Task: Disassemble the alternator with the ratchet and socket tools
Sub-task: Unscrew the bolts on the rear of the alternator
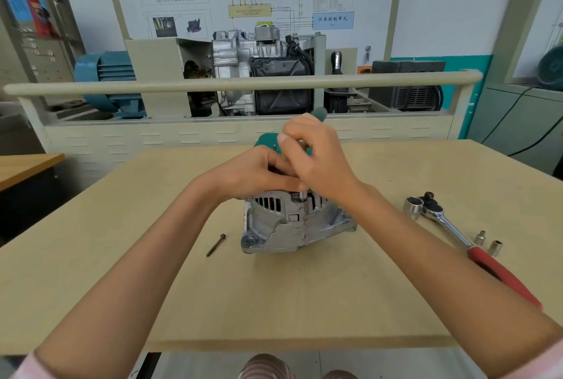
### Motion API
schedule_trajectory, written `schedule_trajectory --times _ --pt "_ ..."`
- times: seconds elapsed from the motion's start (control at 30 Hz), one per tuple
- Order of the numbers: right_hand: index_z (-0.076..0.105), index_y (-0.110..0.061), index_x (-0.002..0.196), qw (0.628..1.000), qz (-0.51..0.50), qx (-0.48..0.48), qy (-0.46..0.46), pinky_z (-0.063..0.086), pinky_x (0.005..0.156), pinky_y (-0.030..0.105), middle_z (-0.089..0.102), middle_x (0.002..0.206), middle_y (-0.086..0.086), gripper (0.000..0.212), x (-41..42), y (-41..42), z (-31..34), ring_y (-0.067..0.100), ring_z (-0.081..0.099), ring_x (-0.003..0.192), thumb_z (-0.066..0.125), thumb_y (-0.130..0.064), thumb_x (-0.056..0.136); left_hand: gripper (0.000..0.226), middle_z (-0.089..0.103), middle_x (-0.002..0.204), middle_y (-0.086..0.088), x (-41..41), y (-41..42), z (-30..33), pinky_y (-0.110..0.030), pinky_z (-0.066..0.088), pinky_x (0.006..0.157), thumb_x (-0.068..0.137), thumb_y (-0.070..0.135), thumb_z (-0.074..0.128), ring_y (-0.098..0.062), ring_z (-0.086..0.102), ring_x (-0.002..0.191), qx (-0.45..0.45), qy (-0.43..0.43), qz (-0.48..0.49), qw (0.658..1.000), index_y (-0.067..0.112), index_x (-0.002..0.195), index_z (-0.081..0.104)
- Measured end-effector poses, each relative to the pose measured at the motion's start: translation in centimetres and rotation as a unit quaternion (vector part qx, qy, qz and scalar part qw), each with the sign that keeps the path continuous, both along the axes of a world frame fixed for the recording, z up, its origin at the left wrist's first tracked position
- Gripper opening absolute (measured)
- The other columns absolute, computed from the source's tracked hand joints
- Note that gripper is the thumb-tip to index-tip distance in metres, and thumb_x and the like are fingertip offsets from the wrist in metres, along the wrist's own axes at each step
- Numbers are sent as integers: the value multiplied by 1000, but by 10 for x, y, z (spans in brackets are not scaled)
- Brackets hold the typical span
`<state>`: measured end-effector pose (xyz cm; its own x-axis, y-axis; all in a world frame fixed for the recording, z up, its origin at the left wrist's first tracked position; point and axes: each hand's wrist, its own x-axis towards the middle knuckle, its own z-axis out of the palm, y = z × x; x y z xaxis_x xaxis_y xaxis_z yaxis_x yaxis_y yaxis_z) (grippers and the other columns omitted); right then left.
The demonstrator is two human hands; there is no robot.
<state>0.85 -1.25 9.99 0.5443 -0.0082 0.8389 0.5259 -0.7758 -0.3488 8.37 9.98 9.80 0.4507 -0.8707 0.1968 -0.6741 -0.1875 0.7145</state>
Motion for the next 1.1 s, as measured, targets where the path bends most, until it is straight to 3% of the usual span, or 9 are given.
schedule_trajectory --times 0.1,0.17,0.23,0.33,0.43,0.57,0.73,0.9,1.1 --pt "55 -5 73 958 -218 -188 -1 29 65 32 52 67 7 20 1 8 -4 23 45 66 50 -20 85 4 68 76 -18 1 -1 -2 -14 42 58 79 -1 67 -7 53 62 -8 -42 42 998 -2 75 68" --pt "54 -9 87 882 -413 -223 50 24 57 28 51 74 7 27 3 14 -3 22 40 62 42 -33 91 23 65 56 3 1 -5 -3 -9 39 52 77 -3 67 0 50 51 -10 -56 49 997 11 59 65" --pt "52 -11 91 852 -468 -213 93 15 47 26 43 75 5 28 1 15 1 19 33 58 37 -34 94 34 59 49 12 -1 -7 -3 -10 39 52 77 1 70 2 49 49 -9 -51 51 997 22 51 60" --pt "48 -14 82 903 -373 -202 64 25 52 30 41 74 0 27 -4 8 0 19 37 63 39 -37 92 22 63 58 8 -1 -5 -3 -13 43 56 78 8 70 -1 54 56 -13 -40 34 999 21 62 66" --pt "45 -10 63 981 -143 -121 50 30 56 31 42 59 -1 31 -5 0 2 17 39 59 47 -28 87 4 70 75 1 -2 -2 0 -16 51 65 82 8 68 -2 62 71 -14 -24 5 1000 11 81 70" --pt "49 9 54 997 50 32 55 39 63 43 47 55 24 36 0 -5 2 36 46 58 42 -9 85 7 72 76 6 -2 2 2 -8 46 66 83 12 68 2 63 72 -16 18 -9 1000 17 86 73" --pt "49 -1 61 990 -73 -121 14 31 60 33 45 59 5 27 -4 -1 1 19 41 61 50 -15 84 15 68 64 -2 -1 2 2 -11 44 60 79 4 70 1 56 59 -14 -13 22 1000 14 69 71" --pt "46 -16 83 876 -423 -215 85 12 45 27 44 74 5 24 -1 18 3 20 35 61 38 -36 92 39 48 37 17 -2 -7 2 -6 30 41 78 -7 61 4 42 38 -8 -69 51 996 18 50 50" --pt "41 -16 60 953 -234 -189 44 23 54 29 39 55 -6 35 5 6 6 14 39 55 41 -35 90 13 71 82 3 -5 1 2 -16 51 64 82 1 66 -4 66 77 -39 -28 -18 999 12 89 67"
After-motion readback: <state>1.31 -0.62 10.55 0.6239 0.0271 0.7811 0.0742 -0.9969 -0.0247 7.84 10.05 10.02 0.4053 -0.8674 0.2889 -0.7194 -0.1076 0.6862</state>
